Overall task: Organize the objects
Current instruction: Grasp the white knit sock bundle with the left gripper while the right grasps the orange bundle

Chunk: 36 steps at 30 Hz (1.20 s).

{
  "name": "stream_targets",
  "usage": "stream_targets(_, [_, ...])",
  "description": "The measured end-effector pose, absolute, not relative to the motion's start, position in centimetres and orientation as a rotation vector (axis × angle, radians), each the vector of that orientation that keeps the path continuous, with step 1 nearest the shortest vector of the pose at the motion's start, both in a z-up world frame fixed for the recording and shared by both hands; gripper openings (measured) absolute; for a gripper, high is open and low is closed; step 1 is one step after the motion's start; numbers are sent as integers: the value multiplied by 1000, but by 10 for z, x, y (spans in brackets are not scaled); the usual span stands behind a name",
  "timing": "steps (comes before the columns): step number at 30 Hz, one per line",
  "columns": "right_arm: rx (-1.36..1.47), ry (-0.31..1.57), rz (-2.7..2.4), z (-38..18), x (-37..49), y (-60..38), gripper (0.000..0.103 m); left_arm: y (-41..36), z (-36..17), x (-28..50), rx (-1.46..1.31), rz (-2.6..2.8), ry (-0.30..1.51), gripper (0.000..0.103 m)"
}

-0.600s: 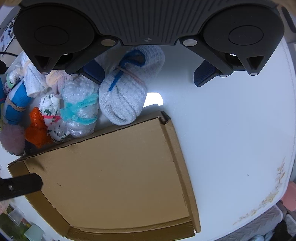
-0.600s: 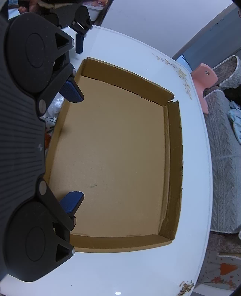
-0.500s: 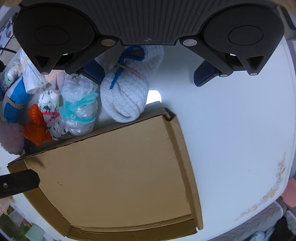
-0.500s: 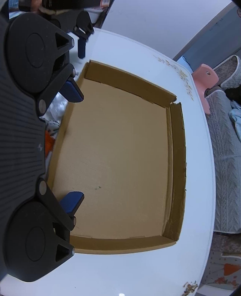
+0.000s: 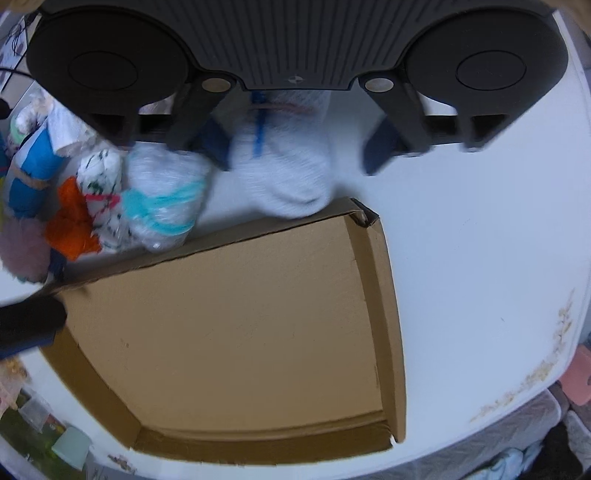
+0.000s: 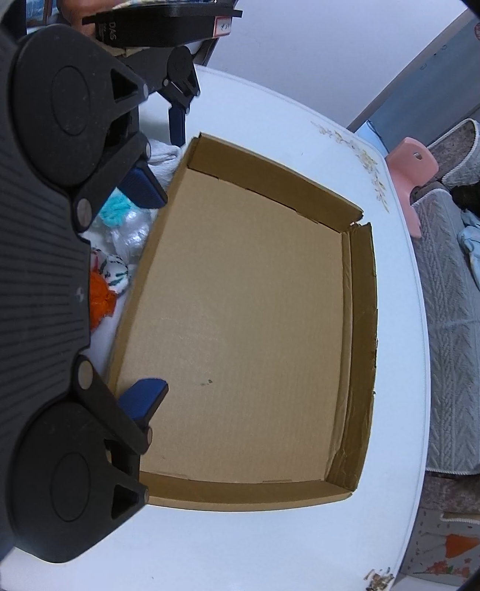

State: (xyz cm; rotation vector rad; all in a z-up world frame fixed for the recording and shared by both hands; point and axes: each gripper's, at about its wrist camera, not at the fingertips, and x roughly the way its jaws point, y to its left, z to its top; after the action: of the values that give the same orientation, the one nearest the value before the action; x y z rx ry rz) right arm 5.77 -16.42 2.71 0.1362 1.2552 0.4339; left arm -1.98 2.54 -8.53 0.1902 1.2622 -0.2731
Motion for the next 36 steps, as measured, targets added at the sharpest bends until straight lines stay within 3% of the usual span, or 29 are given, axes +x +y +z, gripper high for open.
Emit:
stream_targets(2, [155, 1278, 439, 24, 52, -167, 81, 26, -80, -12, 156, -263, 1273, 52])
stream_targets(13, [123, 1376, 432, 5, 27, -157, 80, 37, -68, -14, 135, -222, 1264, 50])
stream_targets(22, [264, 1413, 469, 4, 27, -169, 65, 35, -64, -6, 105, -221, 1239, 50])
stream_targets(30, [190, 1447, 387, -17, 27, -163, 63, 40, -61, -8, 85, -209, 1233, 50])
stream_targets(33, [174, 1456, 367, -22, 25, -162, 53, 40, -61, -7, 82, -208, 1231, 50])
stream_targets(36, [197, 1466, 370, -23, 27, -170, 36, 42, -59, -7, 74, -206, 1223, 50])
